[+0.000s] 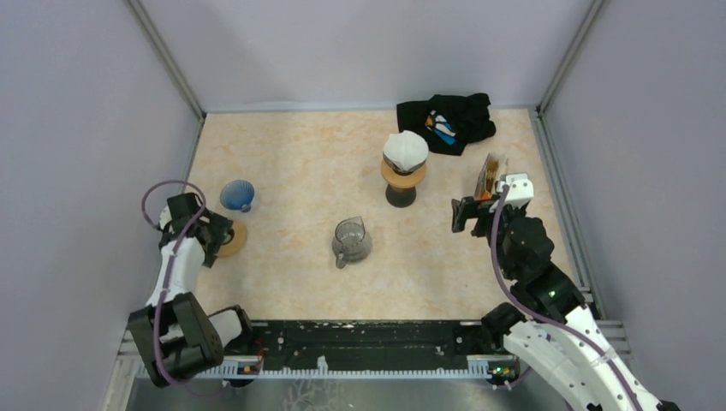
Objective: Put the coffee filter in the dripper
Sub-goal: Pick up the connecting ring from the corner of the board.
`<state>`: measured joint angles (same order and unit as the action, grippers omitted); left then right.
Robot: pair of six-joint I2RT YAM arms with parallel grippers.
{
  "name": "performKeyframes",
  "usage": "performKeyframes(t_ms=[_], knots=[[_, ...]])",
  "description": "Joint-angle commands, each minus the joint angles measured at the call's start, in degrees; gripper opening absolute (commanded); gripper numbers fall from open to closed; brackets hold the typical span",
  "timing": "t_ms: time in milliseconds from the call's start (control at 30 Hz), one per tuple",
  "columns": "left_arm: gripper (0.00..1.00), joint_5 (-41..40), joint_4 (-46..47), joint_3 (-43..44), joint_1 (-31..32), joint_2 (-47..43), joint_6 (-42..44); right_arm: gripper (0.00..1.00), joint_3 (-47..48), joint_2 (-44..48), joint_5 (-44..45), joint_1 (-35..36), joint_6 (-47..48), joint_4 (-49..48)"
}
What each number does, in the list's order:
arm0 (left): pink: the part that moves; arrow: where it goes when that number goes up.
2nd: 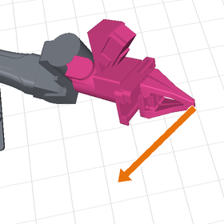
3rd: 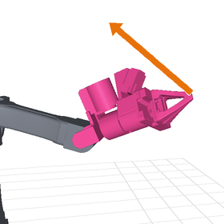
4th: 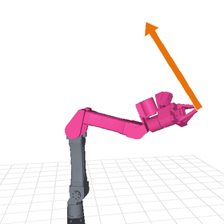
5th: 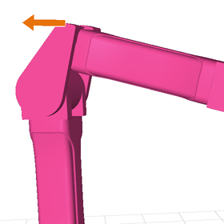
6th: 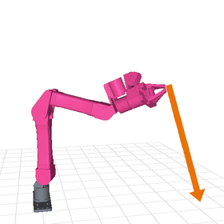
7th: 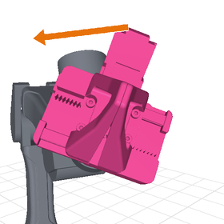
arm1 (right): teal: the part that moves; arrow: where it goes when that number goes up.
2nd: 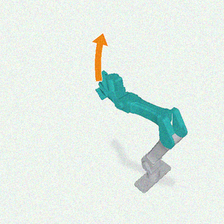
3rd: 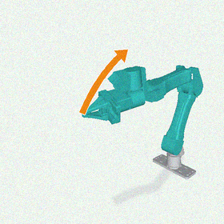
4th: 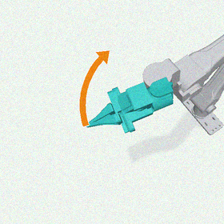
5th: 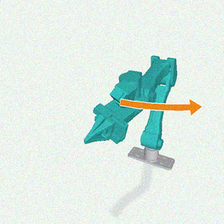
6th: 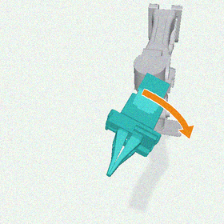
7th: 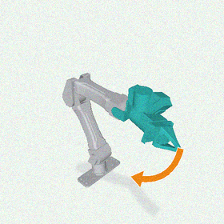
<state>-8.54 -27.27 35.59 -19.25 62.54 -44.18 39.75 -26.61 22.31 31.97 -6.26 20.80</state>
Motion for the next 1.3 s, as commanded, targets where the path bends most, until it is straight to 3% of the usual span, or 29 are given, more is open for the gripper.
performKeyframes(t_ms=[0, 300, 700, 1100, 1267], knots=[[0.89, 1.0, 2.3, 0.2, -3.6, 3.8, -1.1, 0.93, 0.3, 1.2, -0.5, -0.4, -0.8, -2.4], [0.83, -2.8, 2.7, 2.1, -5.1, 11.2, -0.6, 0.93, 0.1, 1.5, -0.2, -0.4, -0.8, -2.2], [0.64, -4.3, 3.4, 4.1, -5.3, 16.3, 0.5, 0.93, 0.0, 2.0, 0.7, -0.4, -0.7, -2.1], [0.38, -2.4, -0.6, 3.1, -5.3, 12.7, 3.9, 0.93, -0.1, 2.7, 1.1, -0.4, -0.6, -2.0], [0.35, 2.2, -2.7, 1.6, -5.2, 10.2, 5.8, 0.93, -0.1, 3.0, 1.3, -0.4, -0.7, -2.1]])
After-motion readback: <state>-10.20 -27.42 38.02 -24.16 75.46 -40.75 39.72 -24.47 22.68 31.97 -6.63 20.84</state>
